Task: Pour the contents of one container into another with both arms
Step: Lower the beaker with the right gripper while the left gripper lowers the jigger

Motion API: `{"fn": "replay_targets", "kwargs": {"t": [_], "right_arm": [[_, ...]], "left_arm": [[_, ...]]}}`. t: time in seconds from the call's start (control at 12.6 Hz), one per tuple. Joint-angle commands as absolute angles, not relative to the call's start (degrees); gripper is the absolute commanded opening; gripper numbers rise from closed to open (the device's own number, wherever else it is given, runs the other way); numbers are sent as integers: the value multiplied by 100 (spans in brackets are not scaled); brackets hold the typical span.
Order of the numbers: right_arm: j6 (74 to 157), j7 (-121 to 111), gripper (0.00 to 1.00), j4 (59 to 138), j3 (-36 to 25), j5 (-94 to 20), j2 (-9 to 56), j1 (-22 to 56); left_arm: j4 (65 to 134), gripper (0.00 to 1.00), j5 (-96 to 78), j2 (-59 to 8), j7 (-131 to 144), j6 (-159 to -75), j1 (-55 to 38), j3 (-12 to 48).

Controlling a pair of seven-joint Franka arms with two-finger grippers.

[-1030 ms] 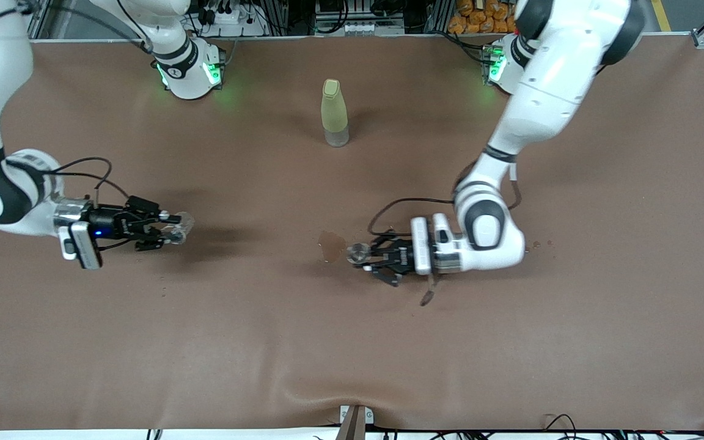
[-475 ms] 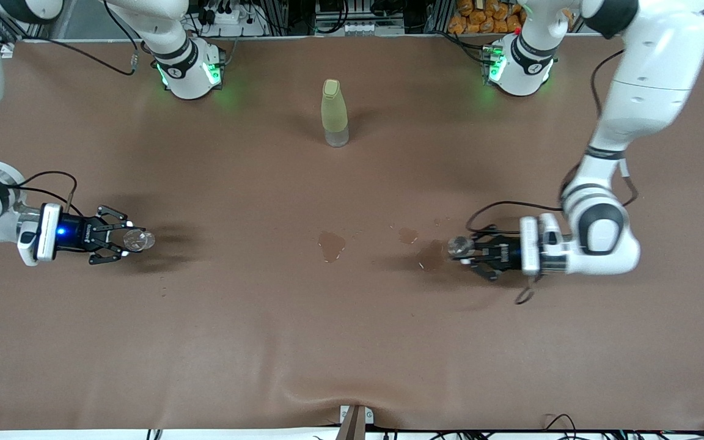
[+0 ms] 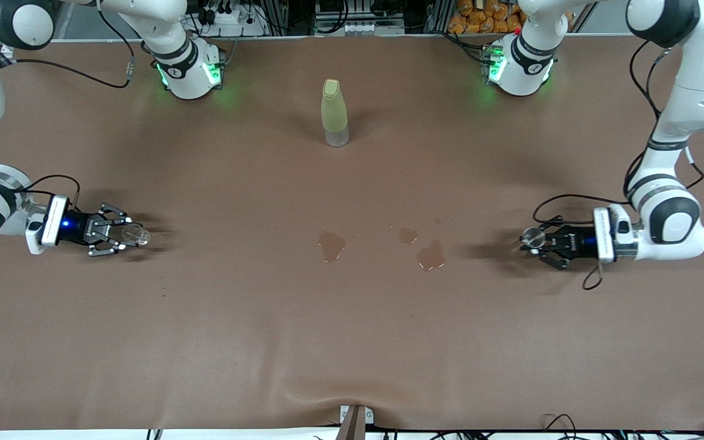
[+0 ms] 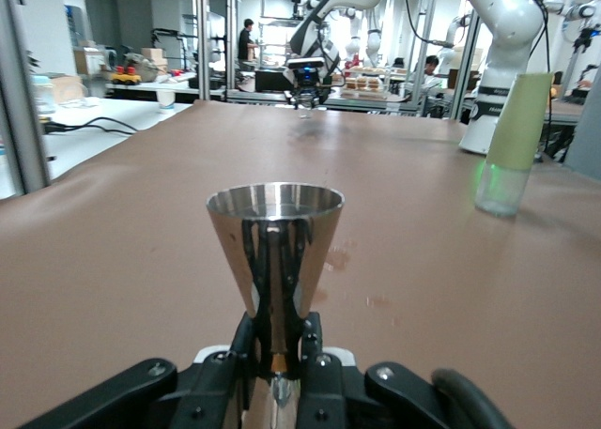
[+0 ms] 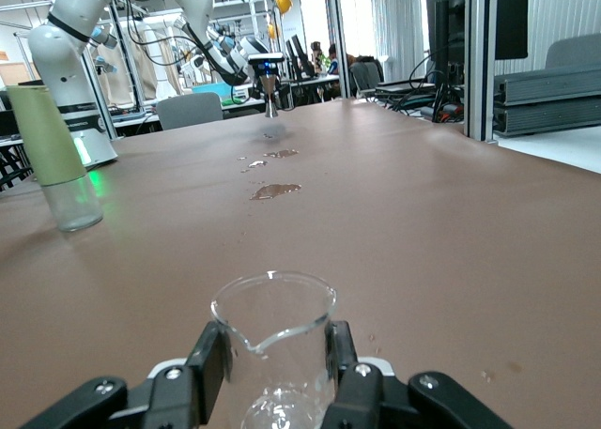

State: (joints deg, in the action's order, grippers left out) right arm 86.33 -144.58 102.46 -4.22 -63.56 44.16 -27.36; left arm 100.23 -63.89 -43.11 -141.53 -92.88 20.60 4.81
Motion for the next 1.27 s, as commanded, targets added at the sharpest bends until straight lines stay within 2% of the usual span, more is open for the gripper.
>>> {"fn": "replay_targets", "kwargs": {"t": [0.0,0.4,0.55,0.79,0.87,0.95,1.03,1.11,1.19], "right_arm": [[8324,-14730,12,9862,-299,-6127,4815,-2944],[8279,-14915,19,9818,-299,-5994,5097,-2988],[8279,-14915,26,9791,-299,-5985,5150,-2997],[8279,-14897,41,9791,-299,-5924,5212,-3076],[8279,-14897,51,9791,-299,-5924,5212,-3076],[8271,-14880,67,9782,-299,-5915,5212,-3085],[8271,-14854,77,9774,-299,-5924,5195,-3085],[8244,-14845,83,9669,-299,-5915,5177,-3076],[8088,-14810,83,9520,-299,-5924,5168,-3076]], "left_arm": [[9889,0,-6180,-4630,-14493,-9185,2389,554],[9817,0,-6144,-4948,-14687,-9185,2531,554],[9809,0,-6152,-4983,-14687,-9185,2522,554],[9800,26,-6179,-5062,-14695,-9185,2522,554],[9739,33,-6205,-5123,-14704,-9185,2531,554],[9730,37,-6205,-5168,-14704,-9176,2531,554],[9721,40,-6205,-5185,-14695,-9176,2531,554],[9721,51,-6214,-5168,-14678,-9176,2540,554],[9642,67,-6188,-5159,-14652,-9150,2540,554]]}}
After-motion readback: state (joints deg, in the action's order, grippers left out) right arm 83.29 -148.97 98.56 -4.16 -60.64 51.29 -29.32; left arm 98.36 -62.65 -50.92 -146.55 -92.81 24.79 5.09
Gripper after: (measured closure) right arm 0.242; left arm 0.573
